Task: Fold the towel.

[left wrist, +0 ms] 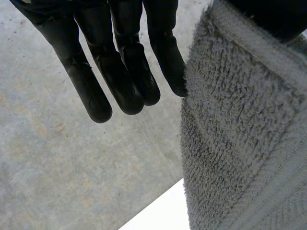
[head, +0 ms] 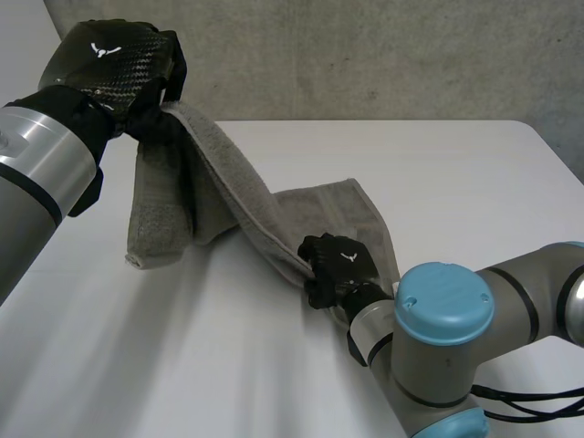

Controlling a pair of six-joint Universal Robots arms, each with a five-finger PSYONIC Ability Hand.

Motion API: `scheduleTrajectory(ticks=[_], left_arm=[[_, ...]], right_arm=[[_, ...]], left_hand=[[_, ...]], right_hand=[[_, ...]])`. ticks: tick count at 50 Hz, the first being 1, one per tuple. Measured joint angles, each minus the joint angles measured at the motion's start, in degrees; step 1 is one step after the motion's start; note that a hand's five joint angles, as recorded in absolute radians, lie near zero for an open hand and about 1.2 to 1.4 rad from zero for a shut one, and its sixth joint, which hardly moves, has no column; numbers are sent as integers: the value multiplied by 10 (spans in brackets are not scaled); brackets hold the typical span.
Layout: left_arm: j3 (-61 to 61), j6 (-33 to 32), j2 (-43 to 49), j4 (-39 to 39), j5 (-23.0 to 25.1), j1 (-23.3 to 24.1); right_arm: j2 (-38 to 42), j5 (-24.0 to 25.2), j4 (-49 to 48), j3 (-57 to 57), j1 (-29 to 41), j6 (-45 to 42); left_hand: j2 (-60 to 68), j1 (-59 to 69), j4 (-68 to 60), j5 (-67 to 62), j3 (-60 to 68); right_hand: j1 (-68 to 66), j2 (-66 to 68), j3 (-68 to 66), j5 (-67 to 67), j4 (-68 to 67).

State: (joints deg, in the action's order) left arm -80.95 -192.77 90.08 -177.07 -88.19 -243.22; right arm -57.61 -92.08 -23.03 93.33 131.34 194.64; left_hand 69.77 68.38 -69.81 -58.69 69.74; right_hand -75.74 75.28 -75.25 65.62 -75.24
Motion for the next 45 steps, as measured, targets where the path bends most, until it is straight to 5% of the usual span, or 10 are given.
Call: scheduleTrajectory(ticks=[11, 20, 23, 27, 34, 45], left_arm=[[-43, -5, 6, -4, 0, -37], [-140, -7, 28, -22, 5, -58], [-173, -11, 45, -35, 6, -58], [-206, -27, 80, -50, 7, -56], [-209, -67, 152, -62, 10, -55], [11, -127, 244, -145, 16, -51]], right_arm=[[-159, 42, 25, 50, -149, -58], [-231, 209, 230, 18, -227, -349], [-224, 227, 302, 8, -228, -441], [-200, 219, 362, -2, -225, -532], [-134, 180, 376, -49, -215, -571], [-13, 90, 309, -378, -178, -583]], left_hand=[[0, 0, 0, 0, 0], [0, 0, 0, 0, 0], [0, 1, 0, 0, 0], [0, 1, 0, 0, 0], [0, 3, 0, 0, 0], [0, 9, 0, -3, 0]], right_hand=[[-12, 2, -15, 12, -15], [-12, 2, -15, 13, -16], [-12, 2, -15, 13, -16], [-12, 2, -15, 13, -16], [-12, 2, -15, 14, -16], [-12, 12, -15, 14, -16]])
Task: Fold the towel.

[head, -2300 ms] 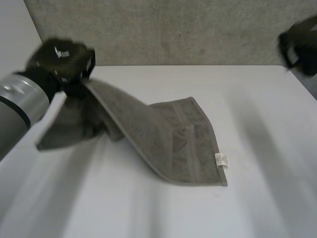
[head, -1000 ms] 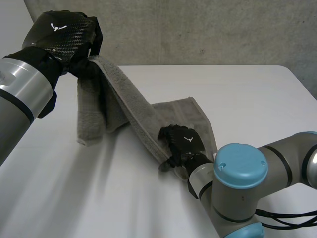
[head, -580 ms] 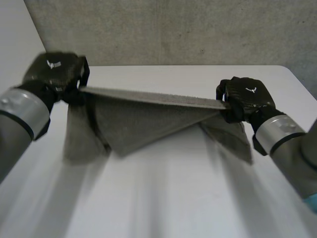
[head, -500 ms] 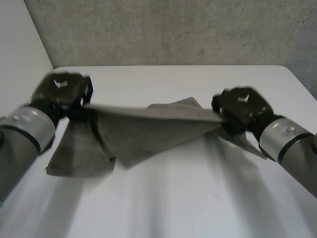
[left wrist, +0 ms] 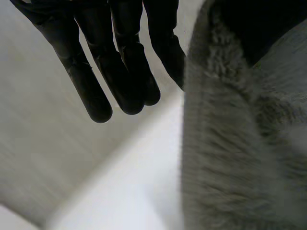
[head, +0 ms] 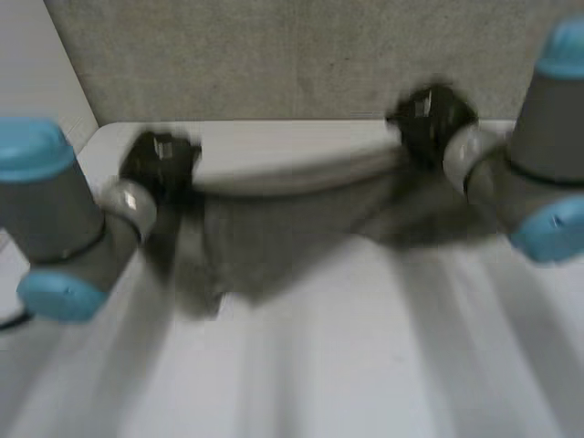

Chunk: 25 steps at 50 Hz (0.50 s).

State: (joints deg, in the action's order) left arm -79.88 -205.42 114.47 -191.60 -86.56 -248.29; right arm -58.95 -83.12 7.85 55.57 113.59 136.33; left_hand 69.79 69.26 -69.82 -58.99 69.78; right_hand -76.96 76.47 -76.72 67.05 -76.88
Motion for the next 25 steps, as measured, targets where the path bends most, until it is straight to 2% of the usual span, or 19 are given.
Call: scheduleTrajectory(ticks=[5, 8, 11, 14, 19, 25], left_arm=[[111, 13, -26, -121, -16, 2], [133, 24, -48, -193, -33, 2], [123, 32, -65, -237, -48, 1], [97, 37, -72, -250, -55, 1], [15, 39, -73, -243, -59, -3], [-127, 35, -62, -234, -49, -12]], right_arm=[[-8, -9, -136, -109, 12, 37], [-26, -9, -198, -120, 13, 59], [-40, -6, -216, -110, 14, 72], [-46, -2, -196, -95, 14, 74], [-48, 4, -109, -44, 14, 61], [-47, 7, -38, 83, 9, 22]], left_hand=[[0, 0, 0, -2, 0], [0, 0, 0, -2, 0], [0, 0, 0, -5, 0], [0, 0, 0, -5, 0], [0, 0, 0, -5, 0], [0, 0, 0, -5, 0]], right_hand=[[0, 1, 0, 0, 0], [0, 1, 0, 3, 0], [0, 1, 0, 4, 0], [0, 1, 0, 4, 0], [0, 1, 0, 4, 0], [0, 1, 0, 4, 0]])
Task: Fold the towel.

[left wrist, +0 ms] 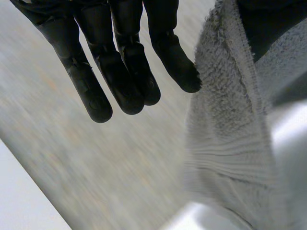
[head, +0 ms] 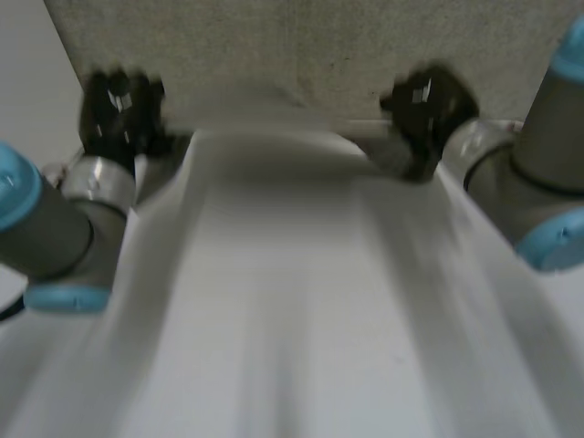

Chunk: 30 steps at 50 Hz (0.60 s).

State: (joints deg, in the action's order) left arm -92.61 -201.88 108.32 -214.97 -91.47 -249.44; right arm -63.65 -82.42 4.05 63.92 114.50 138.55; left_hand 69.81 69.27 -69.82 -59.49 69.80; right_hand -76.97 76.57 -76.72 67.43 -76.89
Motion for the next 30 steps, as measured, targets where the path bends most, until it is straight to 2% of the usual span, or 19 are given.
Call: scheduleTrajectory(ticks=[4, 13, 16, 18, 20, 23, 30], left_arm=[[-73, -4, 17, 0, 14, -3], [-123, -17, 62, 1, 32, -10], [-122, -20, 66, 2, 32, -20], [-121, -20, 64, 2, 31, -27], [-120, -21, 61, 2, 31, -34], [-120, -21, 56, 3, 30, -43], [-120, -20, 49, 4, 29, -56]], right_arm=[[4, 7, -15, 101, -4, -25], [37, 18, -162, 248, -14, -34], [46, 14, -199, 269, -19, -26], [48, 8, -209, 275, -26, -13], [49, 2, -212, 277, -34, 2], [49, -12, -207, 276, -47, 31], [37, -53, -175, 267, -82, 78]], left_hand=[[0, 1, 0, 0, 0], [0, 1, 0, 0, 0], [0, 1, 0, 0, 0], [0, 1, 0, 0, 0], [0, 1, 0, 0, 0], [0, 1, 0, 0, 0], [0, 1, 0, 0, 0]], right_hand=[[0, 0, 0, 0, 0], [8, -8, 10, -13, 11], [122, -122, 114, -124, 115], [278, -274, 272, -277, 273], [379, -375, 373, -385, 368], [451, -444, 443, -468, 445], [476, -457, 466, -493, 465]])
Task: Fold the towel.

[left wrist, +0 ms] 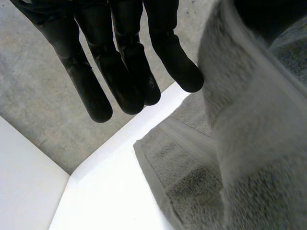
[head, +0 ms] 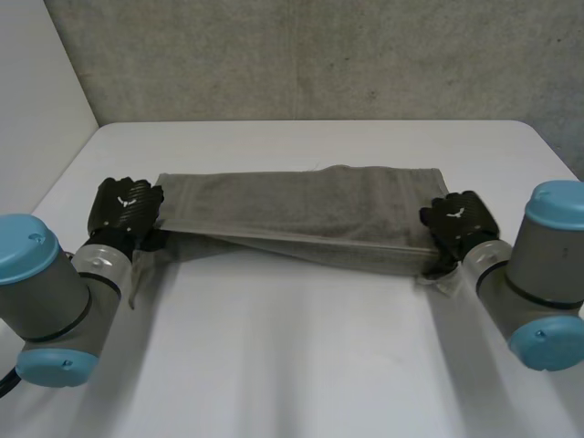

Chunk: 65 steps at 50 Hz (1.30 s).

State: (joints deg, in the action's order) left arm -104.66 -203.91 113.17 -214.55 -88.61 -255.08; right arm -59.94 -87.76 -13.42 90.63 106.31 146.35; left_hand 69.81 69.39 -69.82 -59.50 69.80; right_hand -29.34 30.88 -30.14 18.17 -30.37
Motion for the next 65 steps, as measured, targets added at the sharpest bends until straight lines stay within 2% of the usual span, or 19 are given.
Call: scheduleTrajectory(ticks=[3, 5, 8, 10, 12, 19, 23, 24, 26, 29, 33, 37, 41, 49, 58, 60, 64, 65], left_arm=[[0, 0, -1, 0, 0, -2], [-1, 1, -2, 1, 0, -3], [-2, 1, -5, 1, 0, -4], [-4, 2, -7, 1, 1, -4], [-7, 2, -8, 1, 2, -4], [-16, 1, -7, -1, 5, -3], [-20, -1, -2, -1, 6, -4], [-20, -2, 0, 0, 6, -4], [-20, -4, 4, 2, 6, -4], [-19, -14, 12, 11, 6, -4], [-16, -29, 18, 27, 6, -4], [-15, -37, 19, 36, 6, -4], [-16, -40, 17, 42, 6, -5], [-19, -41, 15, 41, 5, -5], [-18, -41, 15, 40, 5, -6], [-18, -41, 15, 40, 5, -6], [-18, -40, 16, 40, 5, -8], [-18, -40, 16, 39, 5, -8]], right_arm=[[-12, -7, 15, 1, -15, 5], [-18, -9, 23, 2, -24, 6], [-27, -8, 36, 7, -37, 10], [-32, 0, 46, 13, -46, 16], [-35, 10, 52, 18, -50, 21], [-56, 77, 58, 47, -66, 29], [-68, 103, 57, 59, -72, 28], [-69, 107, 57, 61, -73, 28], [-70, 110, 57, 62, -73, 27], [-69, 111, 57, 64, -73, 25], [-65, 110, 57, 64, -72, 23], [-63, 109, 56, 64, -72, 21], [-61, 105, 56, 63, -73, 13], [-57, 78, 55, 59, -74, -6], [-55, 49, 54, 57, -83, -41], [-56, 48, 55, 57, -86, -48], [-59, 50, 57, 58, -92, -57], [-60, 51, 57, 58, -93, -58]], left_hand=[[0, 0, 0, 0, 0], [0, 0, 0, 0, 0], [0, 0, 0, 0, 0], [0, 0, 0, 0, 0], [0, 0, 0, 0, 0], [-25, -20, 25, 15, -25], [-229, -224, 228, 226, -228], [-236, -229, 236, 234, -235], [-217, -214, 217, 216, -217], [-84, -80, 90, 87, -90], [-23, -22, 23, 22, -23], [-7, -7, 8, 7, -8], [-2, -2, 2, 1, -2], [-1, -1, 0, 0, -1], [-1, 0, 0, 0, -1], [-1, 0, 0, 0, -1], [0, 0, 0, 0, -1], [0, 0, 0, 0, -1]], right_hand=[[-4, 1, -1, 7, -1], [-56, 43, -47, 68, -46], [-246, 236, -238, 255, -235], [-434, 423, -422, 433, -420], [-471, 462, -465, 485, -463], [-471, 462, -466, 487, -466], [-471, 462, -466, 487, -466], [-471, 462, -466, 487, -466], [-471, 462, -466, 487, -466], [-471, 462, -466, 487, -466], [-467, 457, -462, 482, -461], [-345, 326, -337, 355, -336], [-159, 152, -158, 170, -158], [-120, 124, -119, 121, -115], [-122, 124, -120, 125, -116], [-183, 176, -178, 196, -174], [-447, 428, -430, 451, -428], [-469, 453, -457, 480, -456]])
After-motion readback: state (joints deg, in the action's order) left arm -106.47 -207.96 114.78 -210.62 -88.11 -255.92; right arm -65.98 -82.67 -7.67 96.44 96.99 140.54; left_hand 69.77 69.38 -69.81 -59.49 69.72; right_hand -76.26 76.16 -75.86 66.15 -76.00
